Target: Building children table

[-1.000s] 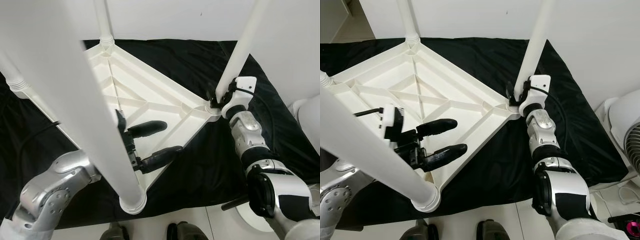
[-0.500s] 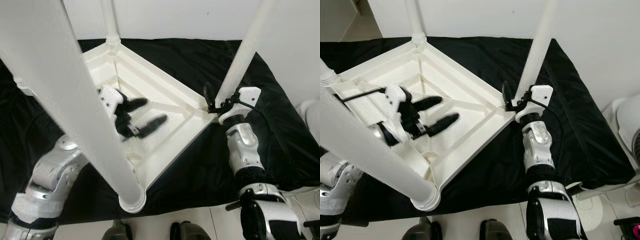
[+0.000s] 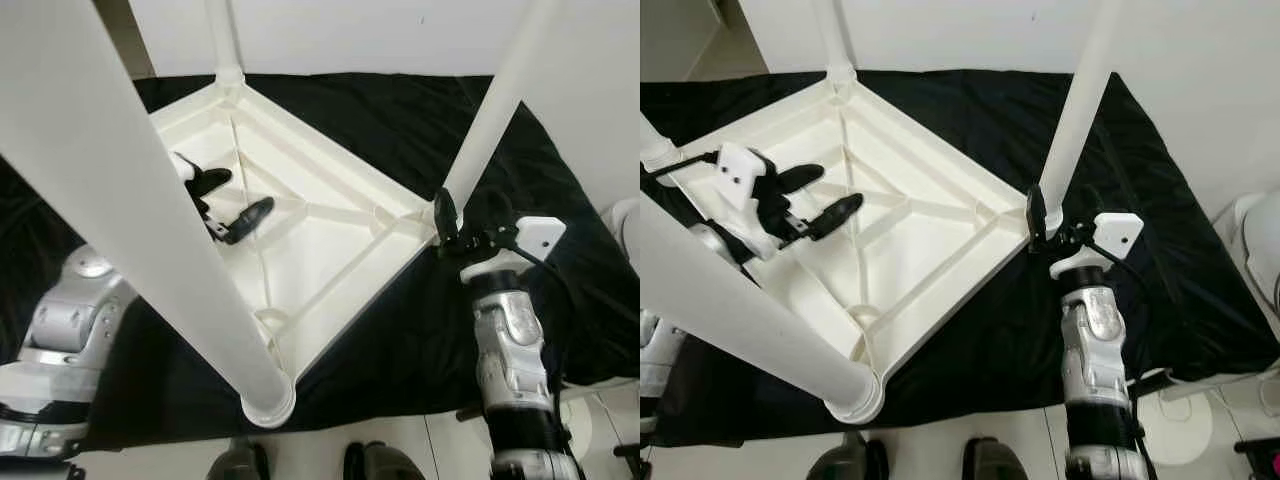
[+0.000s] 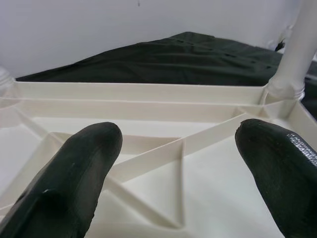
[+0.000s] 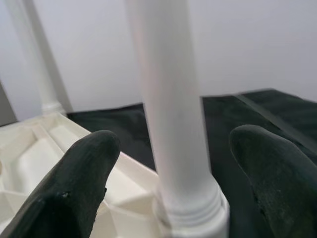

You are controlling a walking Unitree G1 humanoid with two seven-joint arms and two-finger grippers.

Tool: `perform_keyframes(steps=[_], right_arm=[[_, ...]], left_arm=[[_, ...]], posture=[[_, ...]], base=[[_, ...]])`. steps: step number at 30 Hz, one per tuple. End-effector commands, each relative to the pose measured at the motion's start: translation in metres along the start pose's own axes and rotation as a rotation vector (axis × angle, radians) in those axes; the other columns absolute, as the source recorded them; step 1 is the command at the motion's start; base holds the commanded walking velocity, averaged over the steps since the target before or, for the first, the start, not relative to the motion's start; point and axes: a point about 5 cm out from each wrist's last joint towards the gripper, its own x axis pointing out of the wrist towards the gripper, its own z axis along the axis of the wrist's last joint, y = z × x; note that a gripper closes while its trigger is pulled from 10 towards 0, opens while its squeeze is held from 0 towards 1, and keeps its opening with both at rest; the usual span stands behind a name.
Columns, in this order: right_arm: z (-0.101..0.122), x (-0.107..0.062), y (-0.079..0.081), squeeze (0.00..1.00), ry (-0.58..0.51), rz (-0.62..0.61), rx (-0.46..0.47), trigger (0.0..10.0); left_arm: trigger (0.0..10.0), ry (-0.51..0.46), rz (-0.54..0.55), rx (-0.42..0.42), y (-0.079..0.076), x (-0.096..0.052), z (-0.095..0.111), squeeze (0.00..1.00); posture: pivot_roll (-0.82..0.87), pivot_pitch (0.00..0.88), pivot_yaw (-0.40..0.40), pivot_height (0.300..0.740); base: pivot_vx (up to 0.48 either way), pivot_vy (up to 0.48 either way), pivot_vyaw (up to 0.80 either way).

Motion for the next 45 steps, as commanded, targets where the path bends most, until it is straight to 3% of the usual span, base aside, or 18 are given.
perform_keyframes(steps=[1, 6, 8, 13, 16, 24, 35, 45], right_arm=[[0.003, -0.004, 0.004, 0.0, 0.01, 0.014, 0.017, 10.0], [0.007, -0.012, 0.014, 0.0, 0.038, 0.059, 0.046, 10.0], [0.011, -0.015, 0.022, 0.0, 0.058, 0.109, 0.067, 10.0], [0.015, -0.013, 0.025, 0.0, 0.063, 0.133, 0.063, 10.0], [0.017, -0.014, 0.025, 0.0, 0.071, 0.138, 0.063, 10.0], [0.018, -0.013, 0.021, 0.0, 0.093, 0.155, 0.045, 10.0], [0.017, -0.015, 0.019, 0.0, 0.133, 0.182, 0.037, 10.0], [0.015, -0.013, 0.02, 0.0, 0.15, 0.221, 0.023, 10.0]], left_arm=[[10.0, 0.019, -0.045, 0.046, 0.001, -0.006, -0.004, 0.0], [10.0, 0.083, -0.109, 0.082, 0.003, -0.011, -0.013, 0.0], [10.0, 0.17, -0.211, 0.129, 0.001, -0.019, -0.023, 0.0], [10.0, 0.29, -0.359, 0.204, -0.004, -0.034, -0.036, 0.0], [10.0, 0.3, -0.384, 0.205, -0.006, -0.037, -0.038, 0.0], [10.0, 0.329, -0.435, 0.161, -0.006, -0.043, -0.041, 0.0], [10.0, 0.284, -0.542, -0.003, -0.017, -0.054, -0.028, 0.0], [10.0, 0.308, -0.637, -0.03, -0.032, -0.063, -0.026, 0.0]], posture=[[-0.05, 0.143, 0.05, 0.74], [-0.04, 0.144, 0.043, 0.74], [-0.04, 0.143, 0.038, 0.74], [-0.04, 0.143, 0.037, 0.74], [-0.04, 0.144, 0.037, 0.74], [-0.04, 0.146, 0.033, 0.74], [-0.04, 0.137, 0.027, 0.74], [-0.04, 0.134, 0.029, 0.74]], base=[[0.0, 0.0, 0.0], [0.0, 0.0, 0.0], [0.0, 0.0, 0.0], [0.0, 0.0, 0.0], [0.0, 0.0, 0.0], [0.0, 0.0, 0.0], [0.0, 0.0, 0.0], [0.0, 0.0, 0.0]])
